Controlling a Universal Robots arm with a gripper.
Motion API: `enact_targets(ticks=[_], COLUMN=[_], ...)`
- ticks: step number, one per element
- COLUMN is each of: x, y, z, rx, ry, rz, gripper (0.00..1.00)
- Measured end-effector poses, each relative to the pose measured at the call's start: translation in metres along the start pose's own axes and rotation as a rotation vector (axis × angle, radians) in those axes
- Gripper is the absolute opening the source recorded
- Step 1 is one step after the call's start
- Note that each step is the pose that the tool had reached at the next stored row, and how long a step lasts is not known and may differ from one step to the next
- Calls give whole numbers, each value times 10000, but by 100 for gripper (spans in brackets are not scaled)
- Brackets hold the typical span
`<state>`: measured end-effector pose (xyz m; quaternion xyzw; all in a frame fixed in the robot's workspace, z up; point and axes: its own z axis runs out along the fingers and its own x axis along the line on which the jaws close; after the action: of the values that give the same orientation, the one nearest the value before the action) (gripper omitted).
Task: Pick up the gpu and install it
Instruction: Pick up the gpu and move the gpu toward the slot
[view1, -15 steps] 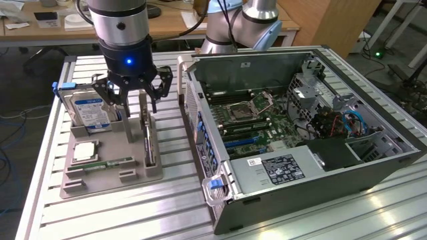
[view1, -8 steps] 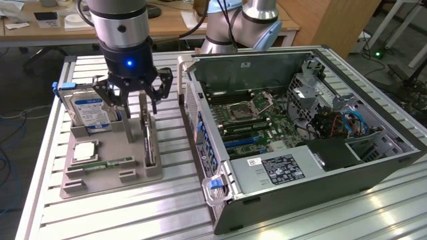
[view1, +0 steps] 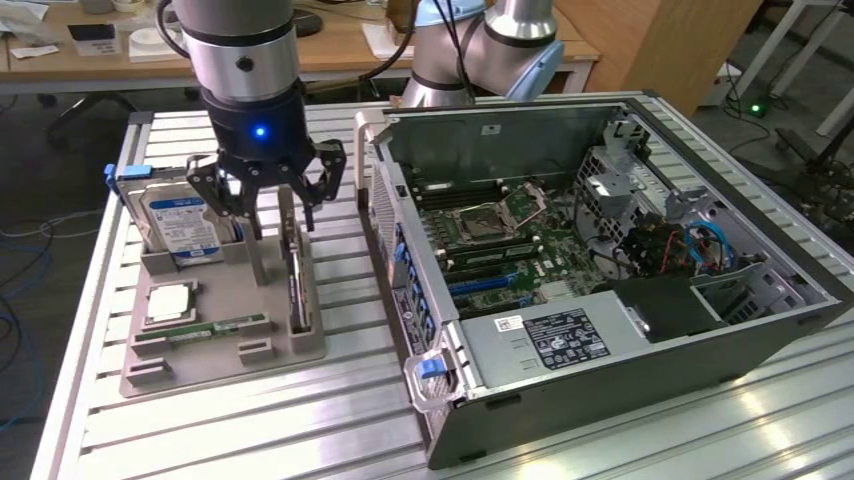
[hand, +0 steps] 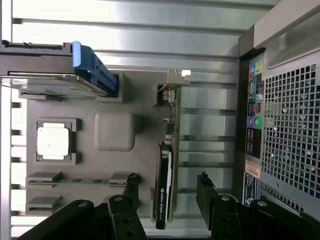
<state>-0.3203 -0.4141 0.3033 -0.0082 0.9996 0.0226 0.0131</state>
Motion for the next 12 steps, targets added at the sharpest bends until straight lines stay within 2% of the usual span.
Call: enact_targets(ticks=[12], x=[2], y=[-4], z=[76], rx=[0], ry=[0], rz=[0], gripper=[59])
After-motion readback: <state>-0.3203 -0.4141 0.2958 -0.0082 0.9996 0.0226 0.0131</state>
